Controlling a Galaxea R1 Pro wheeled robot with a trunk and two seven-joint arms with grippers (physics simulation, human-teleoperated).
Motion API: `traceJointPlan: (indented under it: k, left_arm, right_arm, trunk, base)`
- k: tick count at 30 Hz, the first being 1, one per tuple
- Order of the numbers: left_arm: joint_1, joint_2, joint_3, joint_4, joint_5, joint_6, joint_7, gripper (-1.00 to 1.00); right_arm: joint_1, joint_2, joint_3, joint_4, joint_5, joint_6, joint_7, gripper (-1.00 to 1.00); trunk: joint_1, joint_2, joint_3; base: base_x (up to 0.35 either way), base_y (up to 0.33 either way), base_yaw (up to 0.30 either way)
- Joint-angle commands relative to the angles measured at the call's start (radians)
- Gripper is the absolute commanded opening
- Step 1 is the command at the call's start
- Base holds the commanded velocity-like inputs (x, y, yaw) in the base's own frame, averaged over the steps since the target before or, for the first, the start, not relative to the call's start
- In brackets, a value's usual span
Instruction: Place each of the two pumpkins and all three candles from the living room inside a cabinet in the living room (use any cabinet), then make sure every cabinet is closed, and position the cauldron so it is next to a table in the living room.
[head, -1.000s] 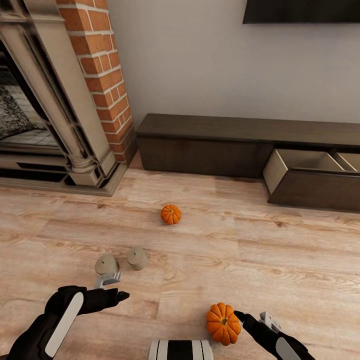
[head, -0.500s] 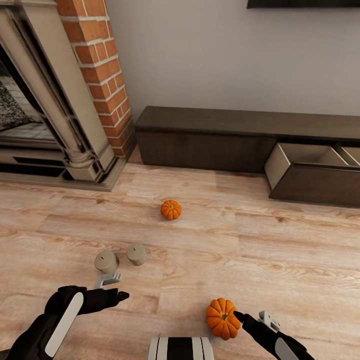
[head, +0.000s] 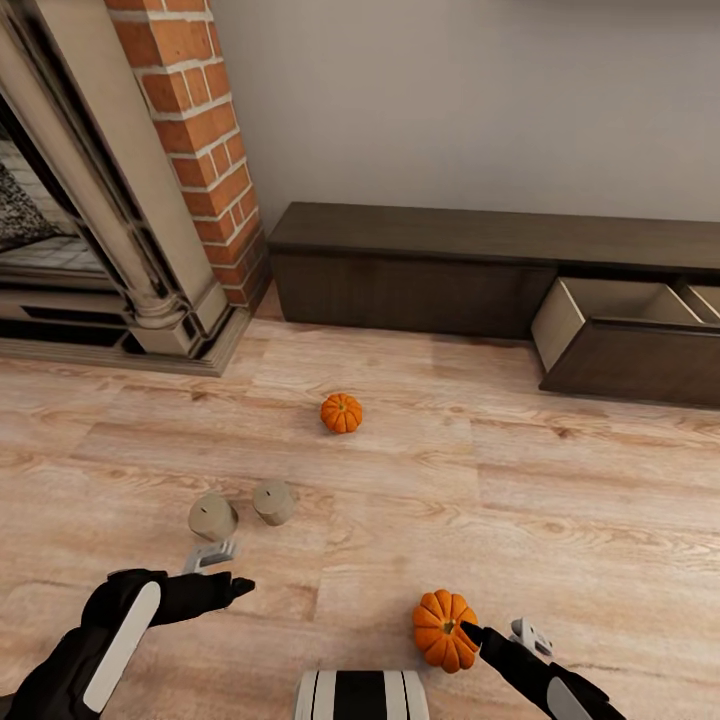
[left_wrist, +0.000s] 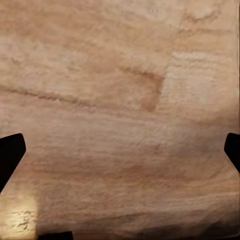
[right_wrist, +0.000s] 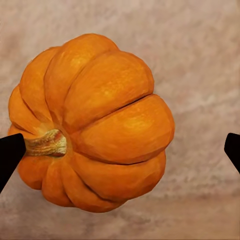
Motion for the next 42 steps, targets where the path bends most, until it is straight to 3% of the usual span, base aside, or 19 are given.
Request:
traceJointPlan:
  k: [1,3,5,12,16,21,28,42]
  left_arm:
    - [0.001,0.001,0.001,-0.011,-0.007,0.003,-0.007,1.0]
    - [0.006,0.004,0.01,-0.059,0.012,0.005,-0.007,1.0]
    - [0.009,0.021,0.016,-0.1,0.059,0.006,-0.007,1.0]
    - [0.015,0.155,0.009,-0.176,0.303,0.006,-0.007,1.0]
    - [0.017,0.18,0.006,-0.183,0.382,0.006,-0.007,1.0]
    - [0.017,0.186,0.004,-0.183,0.404,0.005,-0.007,1.0]
    - [0.017,0.183,0.0,-0.181,0.406,0.004,-0.006,1.0]
    - [0.017,0.184,-0.001,-0.181,0.406,0.004,-0.006,1.0]
  right_arm:
    - [0.0,-0.001,0.006,-0.001,-0.01,0.003,0.001,1.0]
    - [0.0,-0.001,0.006,0.0,-0.01,0.001,0.003,1.0]
    - [0.0,-0.001,0.006,0.0,-0.01,0.001,0.004,1.0]
    - [0.0,0.0,0.006,0.0,-0.009,-0.002,0.005,1.0]
    - [0.0,0.0,0.006,0.0,-0.009,-0.005,0.005,1.0]
    - [0.0,0.0,0.006,0.0,-0.008,-0.019,0.005,1.0]
    - [0.0,0.0,0.006,0.0,-0.009,-0.022,0.005,1.0]
    - [0.0,0.001,0.007,0.001,0.008,-0.043,0.006,1.0]
  trunk:
    - [0.0,0.0,-0.001]
    - [0.0,0.0,-0.001]
    - [0.0,0.0,-0.001]
    - [0.0,0.0,-0.001]
    - [0.0,0.0,-0.001]
    - [0.0,0.0,-0.001]
    - [0.0,0.0,-0.001]
    - [0.006,-0.004,-0.055]
  base:
    - [0.0,0.0,0.0]
    - [0.0,0.0,0.0]
    - [0.0,0.0,0.0]
    - [0.0,0.0,0.0]
    - [0.006,0.0,0.0]
    - [0.058,0.0,0.0]
    - [0.006,0.0,0.0]
    - [0.0,0.0,0.0]
